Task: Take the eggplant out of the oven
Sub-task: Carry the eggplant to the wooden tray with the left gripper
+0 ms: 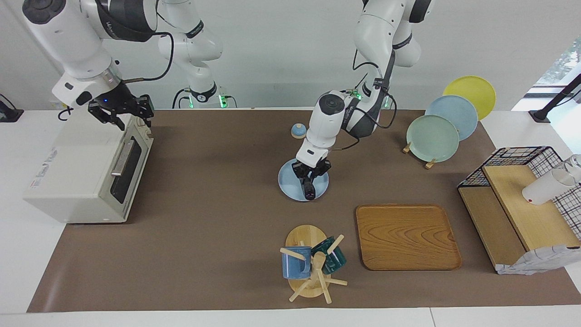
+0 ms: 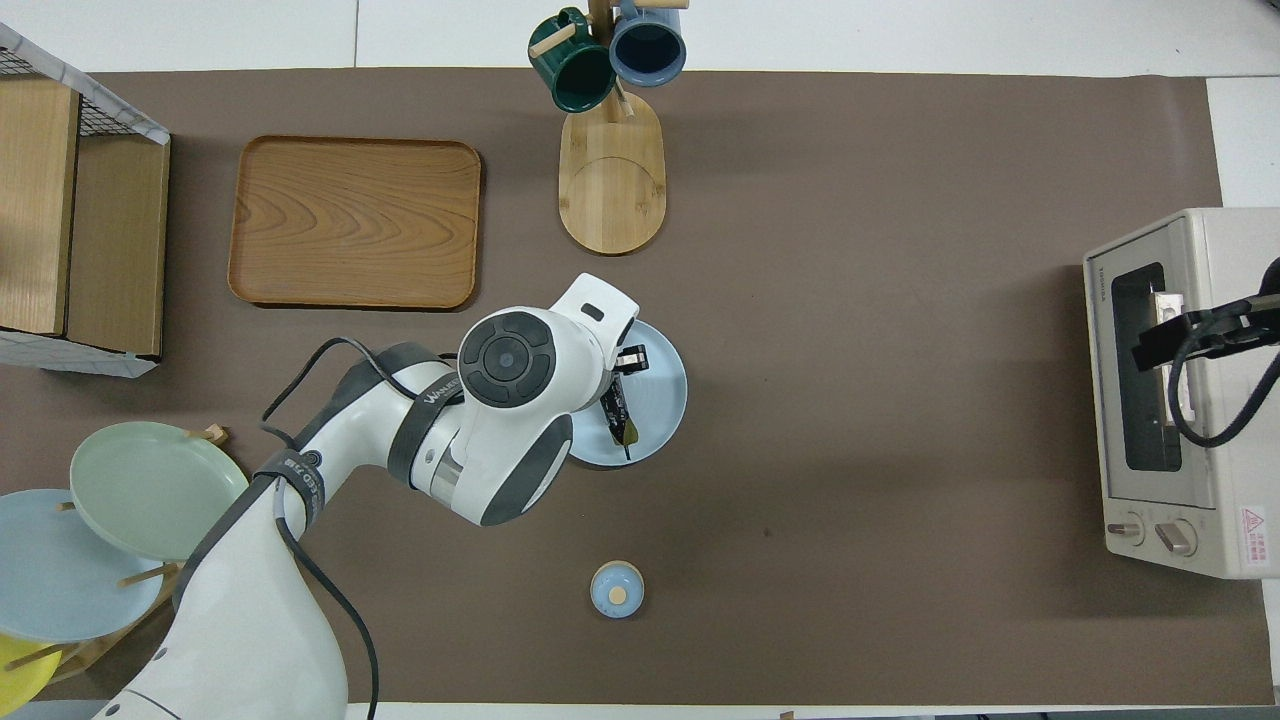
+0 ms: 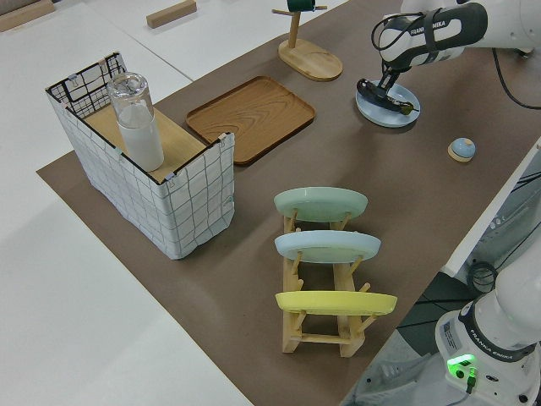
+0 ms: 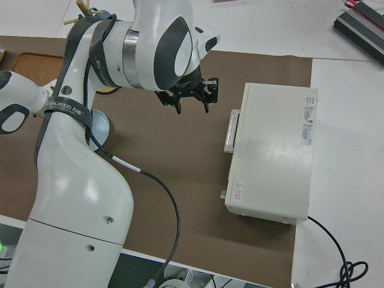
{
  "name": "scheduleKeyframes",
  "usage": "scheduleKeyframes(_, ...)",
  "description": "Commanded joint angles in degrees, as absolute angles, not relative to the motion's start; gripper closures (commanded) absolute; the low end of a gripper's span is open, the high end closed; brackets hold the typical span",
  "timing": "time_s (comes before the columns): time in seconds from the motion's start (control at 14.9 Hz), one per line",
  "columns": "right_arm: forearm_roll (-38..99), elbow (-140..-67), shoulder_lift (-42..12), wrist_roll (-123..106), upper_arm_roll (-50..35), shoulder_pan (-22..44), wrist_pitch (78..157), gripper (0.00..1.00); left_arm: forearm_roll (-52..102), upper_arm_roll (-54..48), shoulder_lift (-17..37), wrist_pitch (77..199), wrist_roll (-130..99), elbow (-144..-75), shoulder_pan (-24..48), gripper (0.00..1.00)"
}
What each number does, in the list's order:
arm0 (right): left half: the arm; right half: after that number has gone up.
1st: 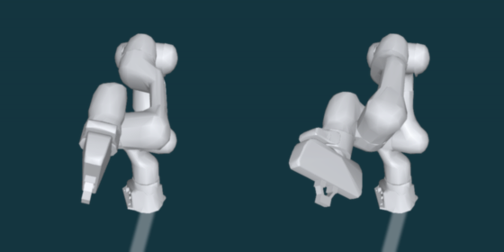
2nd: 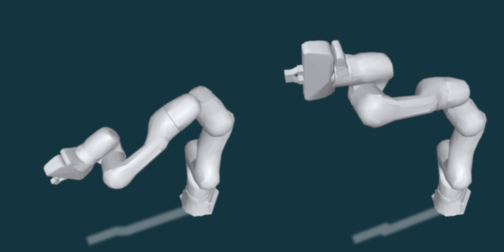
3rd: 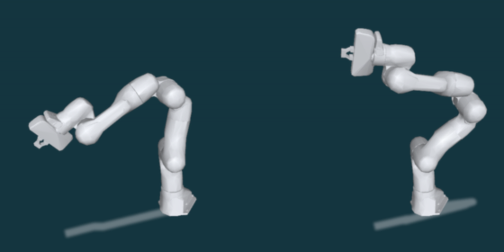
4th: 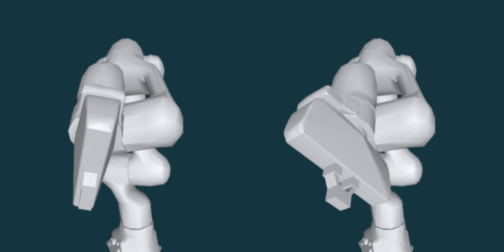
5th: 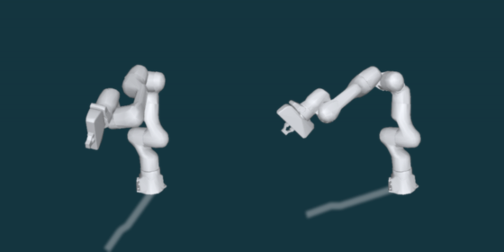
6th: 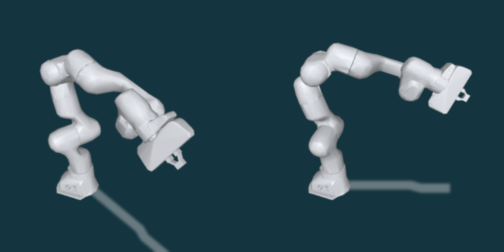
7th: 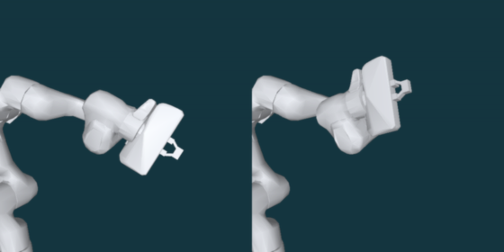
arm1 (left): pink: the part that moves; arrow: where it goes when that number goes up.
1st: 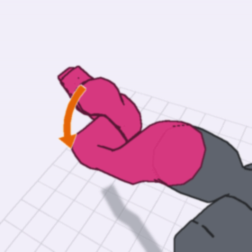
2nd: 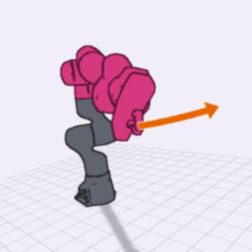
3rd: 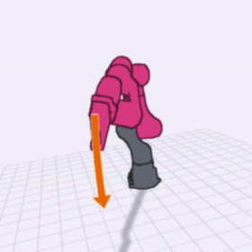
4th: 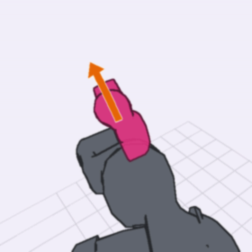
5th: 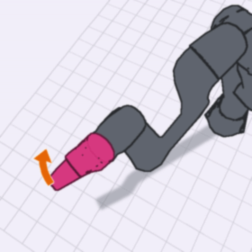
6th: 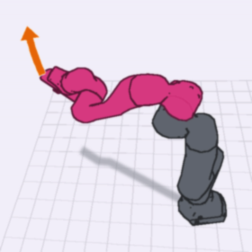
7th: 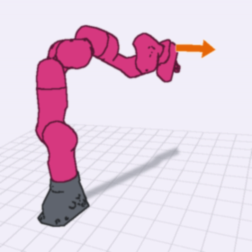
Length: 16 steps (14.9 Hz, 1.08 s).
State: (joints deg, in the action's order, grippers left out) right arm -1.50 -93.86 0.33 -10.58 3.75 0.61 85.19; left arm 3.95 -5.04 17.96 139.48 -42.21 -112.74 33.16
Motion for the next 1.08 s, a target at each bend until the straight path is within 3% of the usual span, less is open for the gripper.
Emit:
scheduleKeyframes(0.0, -0.44, -87.98, -3.52, -8.44, 3.69, 0.79, 81.13, 0.0, 2.9, -5.1, 15.74, 135.01, -41.75, -111.54, 32.35, 1.0)
scheduleKeyframes(0.4, -0.53, -92.19, -0.62, -8.17, 4.13, 1.49, 81.74, 0.0, 3.16, -5.27, 15.37, 124.38, -37.28, -102.59, 25.42, 1.0)
scheduleKeyframes(0.61, -0.53, -92.2, -0.35, -8.09, 4.39, 0.88, 81.83, 0.0, 3.78, -5.45, 18.89, 118.49, -27.9, -94.59, 17.17, 1.0)
scheduleKeyframes(0.81, -0.35, -91.85, -0.7, -6.25, 4.31, 0.88, 83.66, 0.0, 4.92, -5.36, 21.7, 117.95, -20.76, -91.33, 11.09, 1.0)
scheduleKeyframes(1.01, -0.35, -91.41, -0.53, -5.8, 4.39, 0.7, 84.11, 0.0, 4.48, -5.27, 29.67, 116.99, -14.79, -82.74, 7.22, 1.0)
